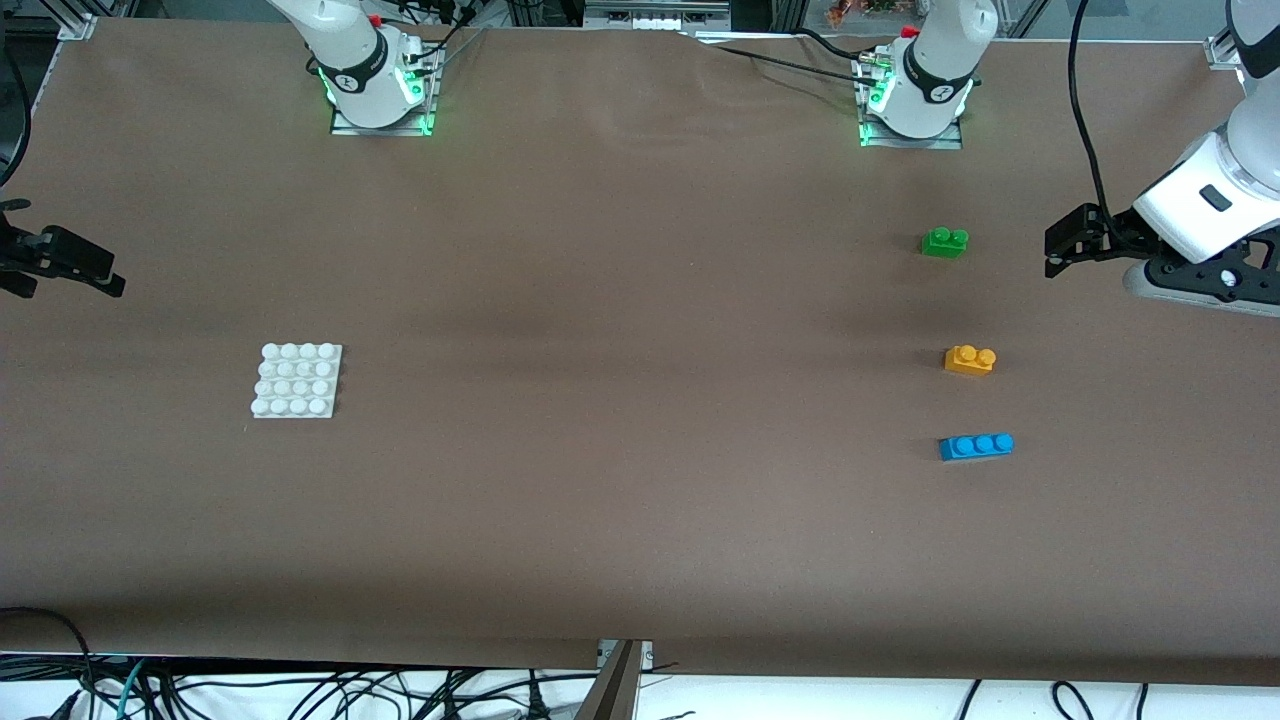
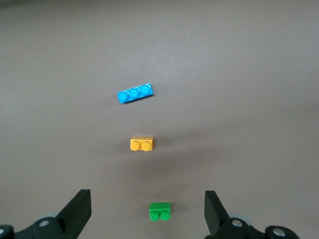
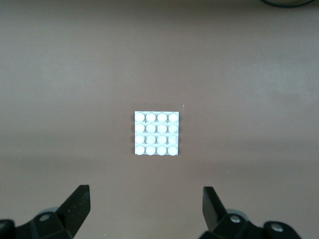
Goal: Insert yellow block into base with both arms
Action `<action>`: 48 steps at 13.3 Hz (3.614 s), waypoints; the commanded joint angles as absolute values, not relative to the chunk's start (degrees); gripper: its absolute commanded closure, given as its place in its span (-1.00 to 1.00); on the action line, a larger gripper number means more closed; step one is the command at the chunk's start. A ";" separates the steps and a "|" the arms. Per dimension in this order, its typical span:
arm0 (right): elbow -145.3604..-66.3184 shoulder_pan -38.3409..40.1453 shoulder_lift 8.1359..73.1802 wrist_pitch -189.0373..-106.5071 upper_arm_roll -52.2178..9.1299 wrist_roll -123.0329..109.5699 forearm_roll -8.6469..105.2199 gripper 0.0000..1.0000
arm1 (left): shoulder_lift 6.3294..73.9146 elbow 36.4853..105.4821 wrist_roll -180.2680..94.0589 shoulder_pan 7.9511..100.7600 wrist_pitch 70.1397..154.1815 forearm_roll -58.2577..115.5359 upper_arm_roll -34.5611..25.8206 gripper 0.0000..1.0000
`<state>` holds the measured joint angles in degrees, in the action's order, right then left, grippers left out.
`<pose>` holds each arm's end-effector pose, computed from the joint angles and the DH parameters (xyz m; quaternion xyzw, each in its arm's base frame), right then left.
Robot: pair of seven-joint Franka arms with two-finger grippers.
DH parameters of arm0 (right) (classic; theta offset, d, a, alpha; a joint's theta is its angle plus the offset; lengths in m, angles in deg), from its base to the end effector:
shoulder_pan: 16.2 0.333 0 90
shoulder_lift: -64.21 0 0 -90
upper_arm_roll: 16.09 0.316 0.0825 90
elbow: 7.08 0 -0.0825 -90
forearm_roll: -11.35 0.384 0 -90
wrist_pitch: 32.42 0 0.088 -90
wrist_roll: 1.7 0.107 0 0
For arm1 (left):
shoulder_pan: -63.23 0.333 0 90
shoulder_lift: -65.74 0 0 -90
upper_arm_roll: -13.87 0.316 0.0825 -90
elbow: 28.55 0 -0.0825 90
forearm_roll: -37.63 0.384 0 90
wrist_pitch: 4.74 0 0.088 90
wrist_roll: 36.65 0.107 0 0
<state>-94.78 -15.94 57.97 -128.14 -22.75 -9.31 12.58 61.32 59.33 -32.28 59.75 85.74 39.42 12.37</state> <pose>0.5931 -0.0607 0.5903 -0.9998 -0.0101 -0.0163 0.0024 0.5763 -0.0463 0.5990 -0.9964 0.0818 0.0158 0.0147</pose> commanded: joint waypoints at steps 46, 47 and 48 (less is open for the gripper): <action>-106.13 -15.49 27.56 -150.10 -22.25 -6.71 12.67 -1.00 | 61.09 58.63 -32.26 60.07 85.09 38.60 12.64 -1.00; -106.13 -15.49 27.47 -150.10 -22.25 -7.06 12.58 -1.00 | 61.17 58.55 -32.35 60.07 85.17 38.60 12.55 -1.00; -106.13 -15.49 27.47 -150.19 -22.33 -7.23 12.41 -1.00 | 61.17 58.55 -32.35 60.07 85.09 38.60 12.46 -1.00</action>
<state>-105.39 -15.44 27.16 -149.31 -22.22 -6.91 12.54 61.30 59.33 -32.28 59.99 85.70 39.42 12.46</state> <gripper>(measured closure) 0.000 0.000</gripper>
